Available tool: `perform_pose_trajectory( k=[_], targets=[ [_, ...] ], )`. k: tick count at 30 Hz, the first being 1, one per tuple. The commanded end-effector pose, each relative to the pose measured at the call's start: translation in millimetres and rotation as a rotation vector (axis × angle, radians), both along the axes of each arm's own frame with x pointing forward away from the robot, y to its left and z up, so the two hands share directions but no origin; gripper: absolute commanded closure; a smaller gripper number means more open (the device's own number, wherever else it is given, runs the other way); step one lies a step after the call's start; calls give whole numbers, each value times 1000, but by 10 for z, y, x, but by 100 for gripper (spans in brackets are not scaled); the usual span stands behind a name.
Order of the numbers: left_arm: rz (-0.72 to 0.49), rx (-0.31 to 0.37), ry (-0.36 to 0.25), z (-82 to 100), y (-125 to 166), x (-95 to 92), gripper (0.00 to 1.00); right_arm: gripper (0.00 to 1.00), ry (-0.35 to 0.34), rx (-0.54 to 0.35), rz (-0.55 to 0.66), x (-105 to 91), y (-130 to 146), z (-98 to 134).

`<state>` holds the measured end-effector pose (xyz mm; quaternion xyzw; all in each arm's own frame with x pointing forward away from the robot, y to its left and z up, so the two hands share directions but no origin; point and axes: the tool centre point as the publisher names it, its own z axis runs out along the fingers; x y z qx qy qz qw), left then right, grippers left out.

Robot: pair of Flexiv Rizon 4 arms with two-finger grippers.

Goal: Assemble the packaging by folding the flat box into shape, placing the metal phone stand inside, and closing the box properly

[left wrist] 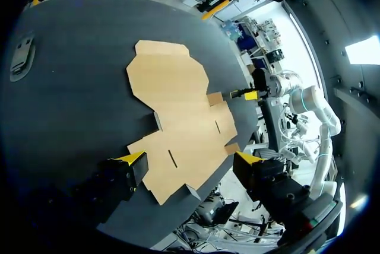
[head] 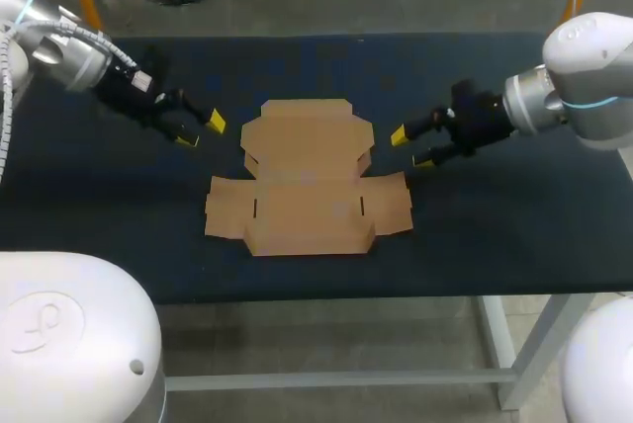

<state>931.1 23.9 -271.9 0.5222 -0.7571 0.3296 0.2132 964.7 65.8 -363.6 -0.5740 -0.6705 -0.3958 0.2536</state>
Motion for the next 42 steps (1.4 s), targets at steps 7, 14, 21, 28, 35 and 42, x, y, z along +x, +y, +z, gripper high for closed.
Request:
perform_pose_trajectory(
  k=[7,14,21,28,35,42],
  targets=[
    [-32,14,25,-13,-8,105,0,0,-3,68,33,409,123,-194],
    [-36,5,23,-6,-14,156,0,0,11,108,19,575,206,-247],
    [-39,2,18,1,-11,199,0,20,35,122,-5,670,299,-243],
    [-34,-5,21,-26,37,226,0,41,82,131,-40,727,376,-256],
    [-28,-9,25,-49,70,224,0,44,113,113,-103,726,390,-251],
    [-29,-15,27,-72,97,215,0,38,141,85,-159,745,408,-253]
  ],
)
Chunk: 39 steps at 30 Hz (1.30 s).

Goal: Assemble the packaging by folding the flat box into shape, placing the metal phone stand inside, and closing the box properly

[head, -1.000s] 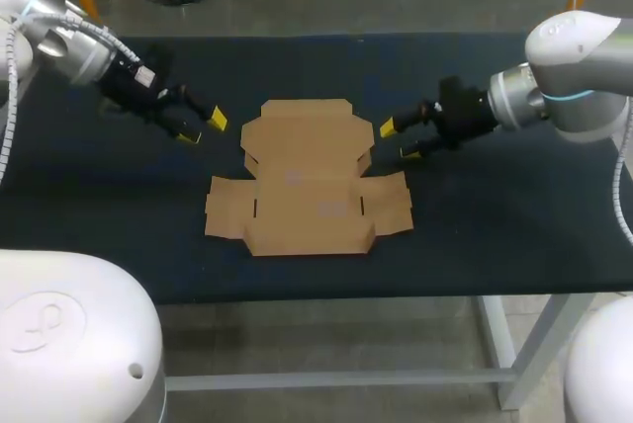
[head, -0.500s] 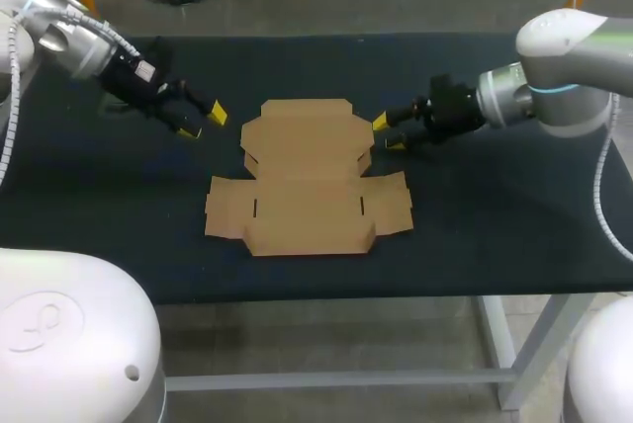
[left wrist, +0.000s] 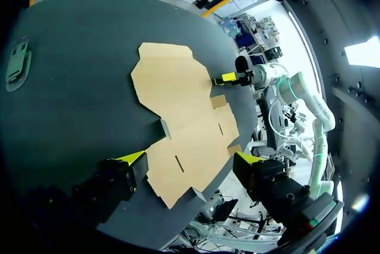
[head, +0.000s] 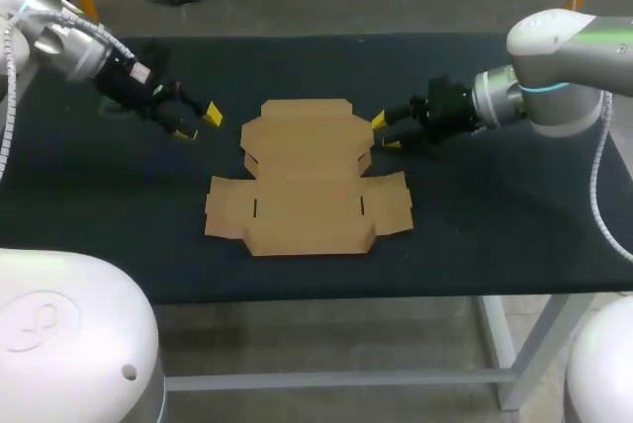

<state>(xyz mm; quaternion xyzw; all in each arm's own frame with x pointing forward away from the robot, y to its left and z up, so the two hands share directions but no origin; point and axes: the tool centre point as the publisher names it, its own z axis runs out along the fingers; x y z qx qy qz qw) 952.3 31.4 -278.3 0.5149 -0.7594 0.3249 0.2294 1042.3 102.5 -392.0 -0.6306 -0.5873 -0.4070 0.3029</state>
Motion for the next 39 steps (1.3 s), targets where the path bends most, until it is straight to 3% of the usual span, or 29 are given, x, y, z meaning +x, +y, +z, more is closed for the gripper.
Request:
perform_pose_trajectory(
  k=[1,16,39],
  targets=[
    [-3,-6,4,-15,27,-1,0,38,5,-27,-22,-26,46,31],
    [5,-13,9,-39,89,-19,0,50,42,-31,-51,42,82,-87],
    [10,-18,19,-71,131,-12,0,51,65,-29,-59,209,156,-210]
  ],
)
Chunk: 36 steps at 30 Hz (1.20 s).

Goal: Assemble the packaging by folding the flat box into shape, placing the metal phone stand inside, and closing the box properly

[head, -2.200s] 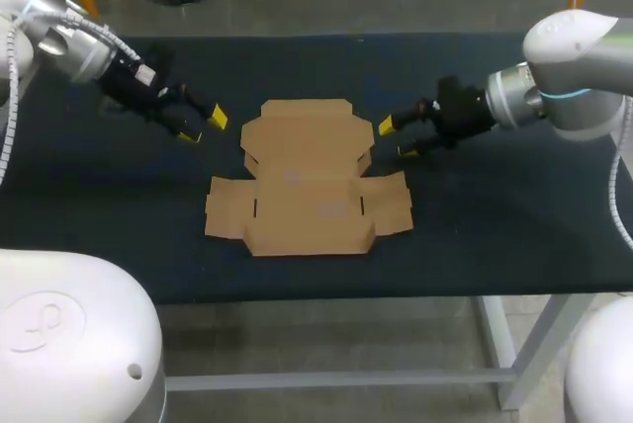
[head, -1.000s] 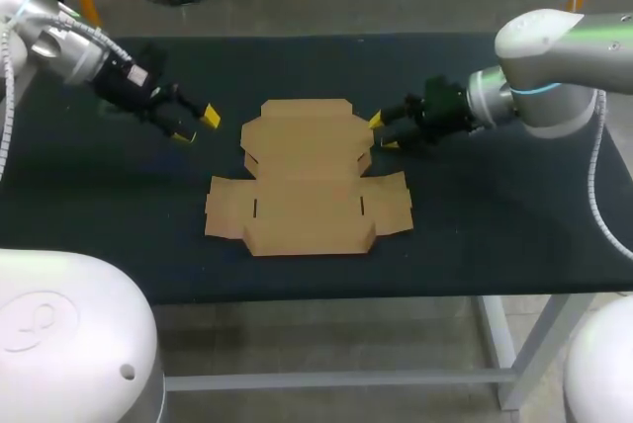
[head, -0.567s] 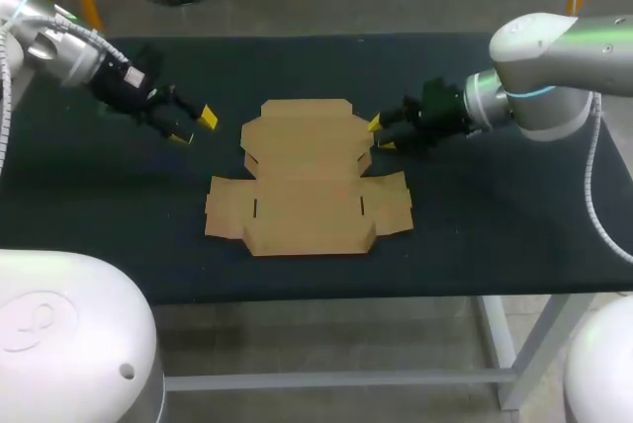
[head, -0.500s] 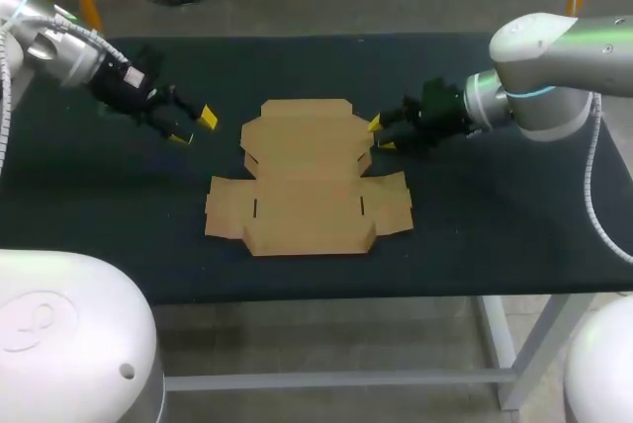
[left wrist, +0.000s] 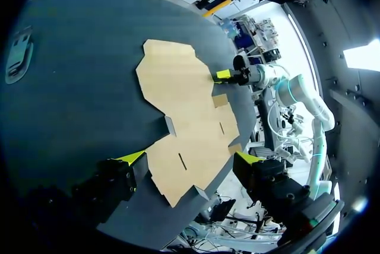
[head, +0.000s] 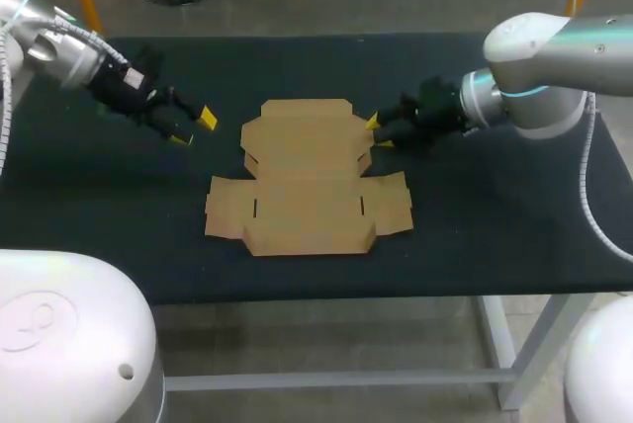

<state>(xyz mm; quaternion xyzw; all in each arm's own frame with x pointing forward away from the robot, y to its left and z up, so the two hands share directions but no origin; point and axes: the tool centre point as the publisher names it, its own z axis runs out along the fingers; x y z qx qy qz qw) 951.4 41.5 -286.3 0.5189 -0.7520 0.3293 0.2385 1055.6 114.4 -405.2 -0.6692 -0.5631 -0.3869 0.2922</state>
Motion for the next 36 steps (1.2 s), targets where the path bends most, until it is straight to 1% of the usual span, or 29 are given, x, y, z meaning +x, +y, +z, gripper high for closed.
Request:
perform_pose_trajectory(
  k=[1,6,16,22,26,27,30,33,35,36],
  targets=[
    [1,1,4,9,35,-4,0,51,6,13,13,77,43,-86],
    [6,2,5,7,61,-11,0,51,10,26,13,79,72,-129],
    [13,-3,9,-11,121,-29,0,53,-13,69,11,119,168,-149],
    [19,-3,11,-13,157,-42,0,53,-17,90,10,135,247,-239],
    [18,-3,14,-19,164,-45,0,55,-48,112,9,135,277,-255],
    [18,-3,15,-20,165,-46,0,56,-61,118,9,132,281,-245],
    [15,-2,16,-23,166,-52,0,65,-100,126,7,121,281,-202],
    [13,-2,18,-25,165,-58,0,81,-140,133,2,108,272,-161],
    [11,-1,19,-28,162,-63,0,87,-168,134,-2,95,268,-134],
    [11,0,20,-29,161,-65,0,92,-179,137,-2,88,267,-120]
  ],
)
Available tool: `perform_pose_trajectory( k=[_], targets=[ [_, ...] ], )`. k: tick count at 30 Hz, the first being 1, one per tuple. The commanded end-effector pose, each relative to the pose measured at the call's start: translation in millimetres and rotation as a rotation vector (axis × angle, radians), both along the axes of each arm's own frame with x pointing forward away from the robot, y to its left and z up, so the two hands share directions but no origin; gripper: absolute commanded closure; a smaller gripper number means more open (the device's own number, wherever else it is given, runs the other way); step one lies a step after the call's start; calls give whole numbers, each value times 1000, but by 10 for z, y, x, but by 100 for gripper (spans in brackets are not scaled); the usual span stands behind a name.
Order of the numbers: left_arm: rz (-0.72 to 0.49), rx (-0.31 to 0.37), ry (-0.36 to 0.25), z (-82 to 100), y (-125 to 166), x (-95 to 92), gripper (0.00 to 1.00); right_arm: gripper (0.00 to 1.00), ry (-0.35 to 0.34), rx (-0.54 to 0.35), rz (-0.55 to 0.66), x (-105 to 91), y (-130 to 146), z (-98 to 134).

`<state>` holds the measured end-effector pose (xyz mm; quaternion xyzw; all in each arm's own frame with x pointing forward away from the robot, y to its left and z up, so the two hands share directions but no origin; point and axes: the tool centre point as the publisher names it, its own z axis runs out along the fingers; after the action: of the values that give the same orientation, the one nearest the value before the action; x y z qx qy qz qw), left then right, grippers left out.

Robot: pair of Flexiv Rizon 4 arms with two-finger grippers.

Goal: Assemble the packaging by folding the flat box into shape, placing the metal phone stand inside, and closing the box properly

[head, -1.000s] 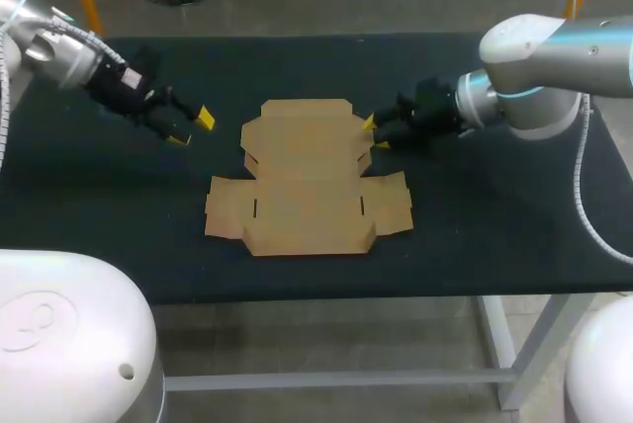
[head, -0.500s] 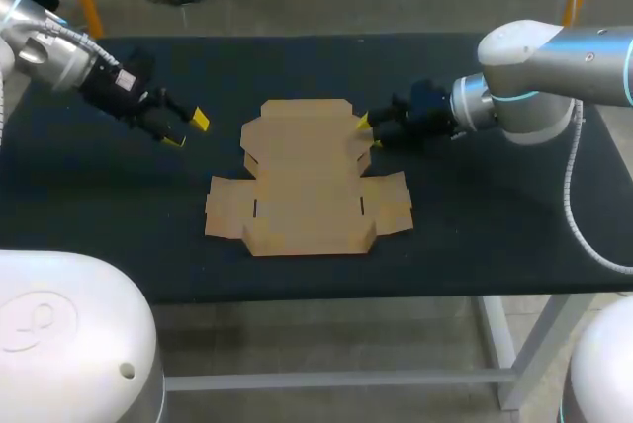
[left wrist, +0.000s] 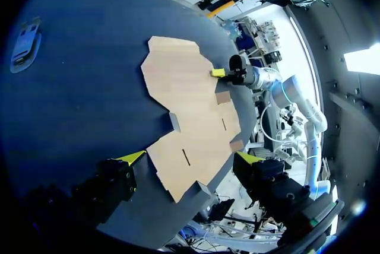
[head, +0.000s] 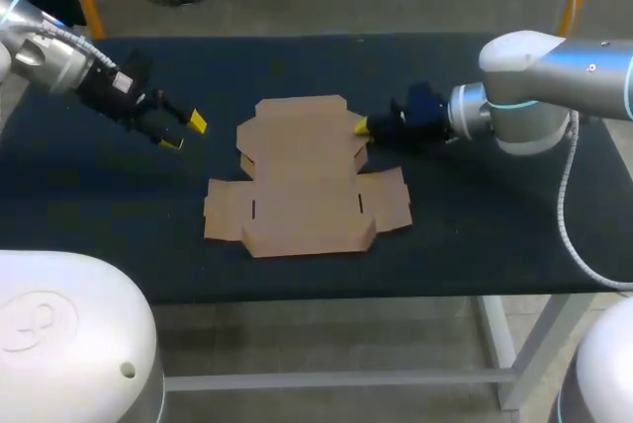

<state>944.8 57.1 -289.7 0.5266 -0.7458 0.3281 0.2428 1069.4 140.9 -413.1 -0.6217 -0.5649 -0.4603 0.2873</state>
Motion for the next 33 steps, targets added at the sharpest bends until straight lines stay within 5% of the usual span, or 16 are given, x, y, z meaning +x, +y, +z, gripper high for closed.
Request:
perform_pose_trajectory(
  k=[1,7,19,23,25,33],
  targets=[
    [-5,3,5,6,2,-2,0,97,-47,40,-11,-55,-1,-29],
    [-24,-5,-1,23,-21,-15,0,100,-80,60,-17,-68,-17,33],
    [-134,-130,-137,61,-148,-25,0,100,-158,135,-9,-141,-90,273],
    [-125,-147,-231,103,-189,-29,0,100,-184,168,-8,-181,-140,366],
    [-109,-143,-332,138,-195,-61,0,100,-189,170,-9,-224,-164,428],
    [-109,-143,-332,138,-195,-61,0,100,-189,170,-9,-224,-164,428]
  ],
)
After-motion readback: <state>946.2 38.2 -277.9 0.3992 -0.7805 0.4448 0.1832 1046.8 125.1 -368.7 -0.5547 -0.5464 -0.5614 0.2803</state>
